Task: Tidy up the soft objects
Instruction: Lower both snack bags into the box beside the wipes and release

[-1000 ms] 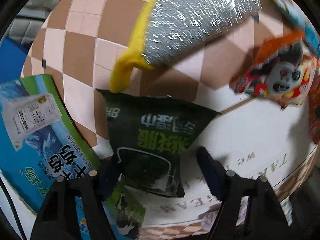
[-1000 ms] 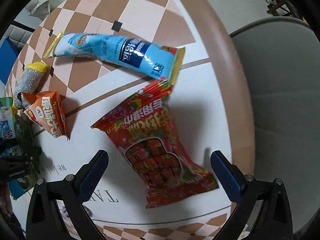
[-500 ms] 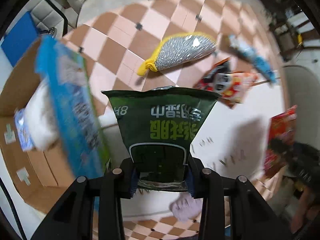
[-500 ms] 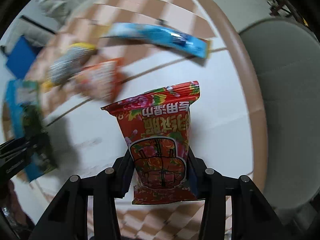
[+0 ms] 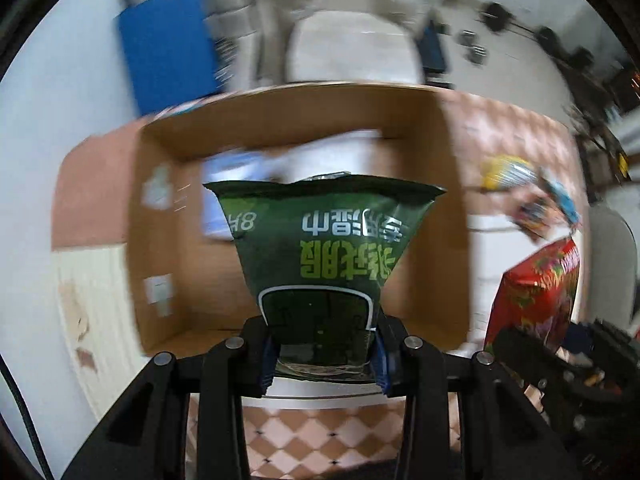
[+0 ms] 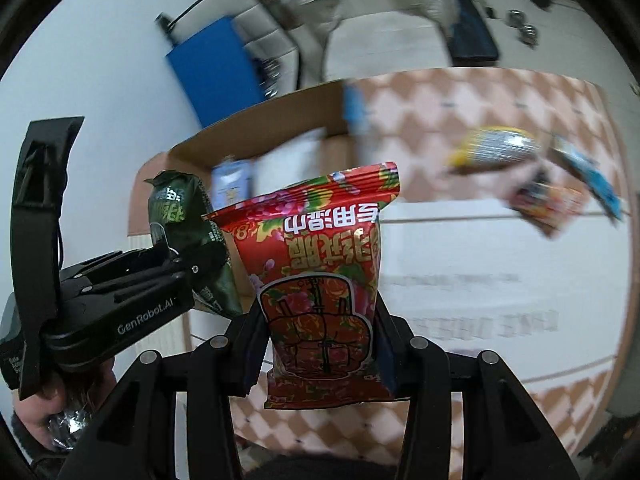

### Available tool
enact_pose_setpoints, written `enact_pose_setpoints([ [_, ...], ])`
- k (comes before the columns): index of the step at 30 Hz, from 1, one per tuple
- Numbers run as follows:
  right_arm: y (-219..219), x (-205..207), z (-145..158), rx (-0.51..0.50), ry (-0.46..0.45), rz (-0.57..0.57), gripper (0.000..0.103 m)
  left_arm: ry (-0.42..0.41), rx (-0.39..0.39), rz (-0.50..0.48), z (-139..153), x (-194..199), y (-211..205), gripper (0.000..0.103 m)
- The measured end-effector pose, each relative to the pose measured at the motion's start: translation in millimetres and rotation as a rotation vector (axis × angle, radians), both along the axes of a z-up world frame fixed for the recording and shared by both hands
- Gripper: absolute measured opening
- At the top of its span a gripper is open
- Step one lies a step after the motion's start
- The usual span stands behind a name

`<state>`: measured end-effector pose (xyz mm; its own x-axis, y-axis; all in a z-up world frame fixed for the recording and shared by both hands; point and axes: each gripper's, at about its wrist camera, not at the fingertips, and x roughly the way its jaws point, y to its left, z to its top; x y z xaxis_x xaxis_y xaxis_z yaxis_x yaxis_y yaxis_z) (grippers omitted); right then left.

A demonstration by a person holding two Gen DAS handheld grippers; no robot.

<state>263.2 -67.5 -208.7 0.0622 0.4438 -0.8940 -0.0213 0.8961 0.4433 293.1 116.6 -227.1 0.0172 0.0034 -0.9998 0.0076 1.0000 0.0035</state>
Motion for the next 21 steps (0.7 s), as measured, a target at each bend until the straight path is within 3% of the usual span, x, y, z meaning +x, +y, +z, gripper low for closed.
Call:
enact_pose_setpoints([
  [4, 76, 22, -30, 0.019, 0.06, 0.039, 0.049, 0.102, 0.004, 0.093, -35, 11, 66, 0.035],
  [8, 125, 37, -70, 0.001, 0.131, 0.055, 0.048, 0.192, 0.007, 0.126, -73, 26, 100, 0.035],
  [15, 169, 47, -123, -0.017, 0.219, 0.061, 0.049, 0.32, 0.003, 0.072, -114, 37, 109, 0.035],
  [21, 182, 51, -146, -0.006, 0.265, 0.076, 0.049, 0.413, 0.001, 0.024, -139, 34, 106, 0.036],
])
